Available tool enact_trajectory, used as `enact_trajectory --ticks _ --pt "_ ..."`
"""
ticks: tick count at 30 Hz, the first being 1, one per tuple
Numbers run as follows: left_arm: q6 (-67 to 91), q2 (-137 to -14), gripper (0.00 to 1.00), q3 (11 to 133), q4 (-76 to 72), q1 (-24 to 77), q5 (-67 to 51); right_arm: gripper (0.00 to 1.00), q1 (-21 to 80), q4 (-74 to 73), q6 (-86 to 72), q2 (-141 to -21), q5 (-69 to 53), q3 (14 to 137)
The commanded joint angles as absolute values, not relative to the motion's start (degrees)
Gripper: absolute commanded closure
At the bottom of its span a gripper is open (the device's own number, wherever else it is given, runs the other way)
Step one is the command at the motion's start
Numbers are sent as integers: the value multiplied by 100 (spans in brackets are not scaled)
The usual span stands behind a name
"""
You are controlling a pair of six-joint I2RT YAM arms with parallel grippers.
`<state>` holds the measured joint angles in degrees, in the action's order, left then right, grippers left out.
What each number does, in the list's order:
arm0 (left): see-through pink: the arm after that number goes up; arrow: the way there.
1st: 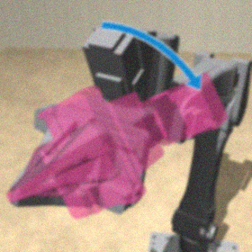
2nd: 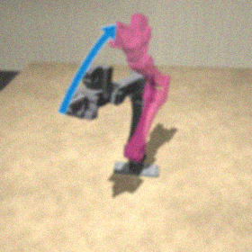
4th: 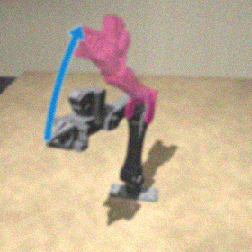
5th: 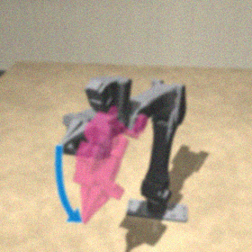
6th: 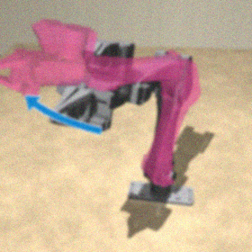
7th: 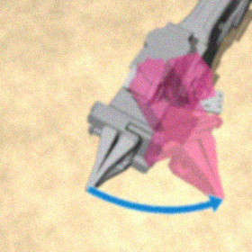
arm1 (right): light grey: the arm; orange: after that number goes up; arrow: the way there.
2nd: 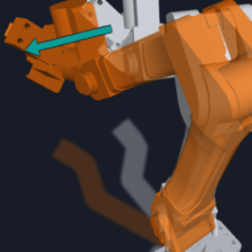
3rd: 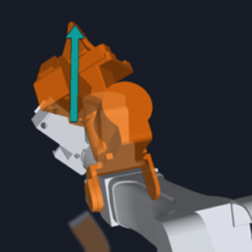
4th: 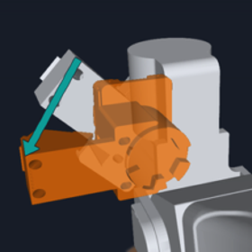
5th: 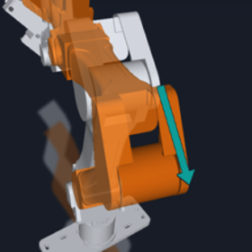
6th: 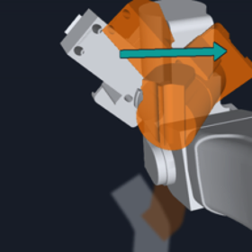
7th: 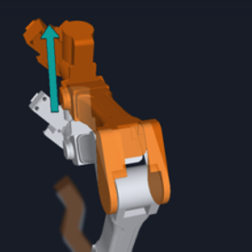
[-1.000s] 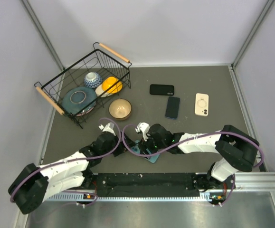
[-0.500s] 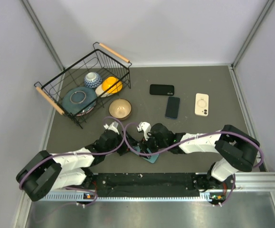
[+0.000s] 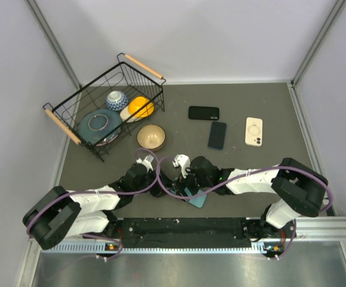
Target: Put the phone into the phone case
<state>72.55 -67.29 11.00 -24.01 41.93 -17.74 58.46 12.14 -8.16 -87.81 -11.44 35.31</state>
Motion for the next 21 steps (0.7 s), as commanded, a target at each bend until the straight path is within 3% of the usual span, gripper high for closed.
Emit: enact_trajectory --ticks 1,10,17,21 --pt "7462 -6706 55 1090 -3278 4210 -2162 16 5862 1160 -642 -8622 -993 3516" --pt "7268 -6917 56 1160 -3638 4210 -2215 29 5862 1423 -721 -8386 -1257 3270" --pt "7339 -7426 57 1134 -4358 4210 -2496 50 5862 1906 -589 -8042 -1529 2954" --pt "7172 -7646 59 1283 -4377 4210 -2680 55 5862 2206 -457 -7981 -1749 2813"
